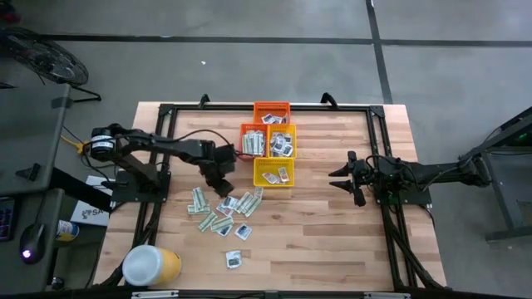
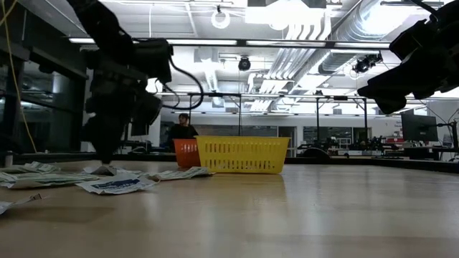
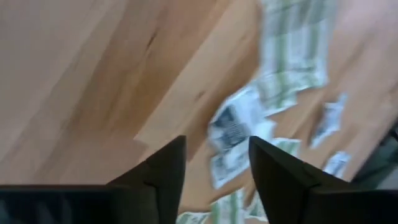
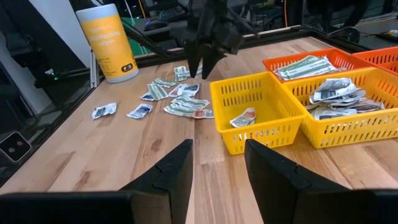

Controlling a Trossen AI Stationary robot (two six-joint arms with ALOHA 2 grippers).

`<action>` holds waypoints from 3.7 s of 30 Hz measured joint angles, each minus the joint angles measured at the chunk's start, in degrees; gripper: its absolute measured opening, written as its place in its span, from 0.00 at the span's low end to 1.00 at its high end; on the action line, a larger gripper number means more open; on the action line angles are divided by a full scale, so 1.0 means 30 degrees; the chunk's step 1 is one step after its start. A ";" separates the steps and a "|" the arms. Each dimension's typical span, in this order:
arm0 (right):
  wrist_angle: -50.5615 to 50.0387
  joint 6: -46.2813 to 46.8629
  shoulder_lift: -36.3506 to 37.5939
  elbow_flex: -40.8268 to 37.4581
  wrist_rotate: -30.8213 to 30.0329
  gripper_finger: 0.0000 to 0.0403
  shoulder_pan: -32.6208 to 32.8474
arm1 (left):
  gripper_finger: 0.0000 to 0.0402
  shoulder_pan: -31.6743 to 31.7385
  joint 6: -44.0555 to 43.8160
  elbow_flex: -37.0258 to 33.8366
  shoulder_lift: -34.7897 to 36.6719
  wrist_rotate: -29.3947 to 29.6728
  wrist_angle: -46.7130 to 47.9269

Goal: Pick & Place First Aid Supplies
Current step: Put the towelette pack into the top yellow bin

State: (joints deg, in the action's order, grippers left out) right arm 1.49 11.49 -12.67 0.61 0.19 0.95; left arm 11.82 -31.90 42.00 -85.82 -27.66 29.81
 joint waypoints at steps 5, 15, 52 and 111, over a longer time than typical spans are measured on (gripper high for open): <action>0.0002 0.0000 0.0000 0.0002 -0.0007 0.35 0.0000 | 0.50 -0.0532 -0.0938 -0.0966 0.0006 0.0895 -0.0668; 0.0002 0.0000 0.0000 -0.0003 -0.0007 0.35 0.0000 | 0.50 -0.0696 -0.1515 -0.1391 0.0015 0.0321 -0.1894; 0.0002 0.0000 -0.0007 -0.0003 -0.0006 0.35 0.0000 | 0.30 -0.1738 -0.2951 -0.1378 -0.1712 0.0638 -0.3284; 0.0002 0.0000 -0.0007 -0.0002 -0.0007 0.35 0.0000 | 0.00 0.3107 -0.0702 0.6273 -0.1359 0.8271 -0.4051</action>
State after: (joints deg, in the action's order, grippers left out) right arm 1.50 11.49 -12.69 0.61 0.16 0.95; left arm 21.15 -34.01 60.82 -89.90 -2.85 17.65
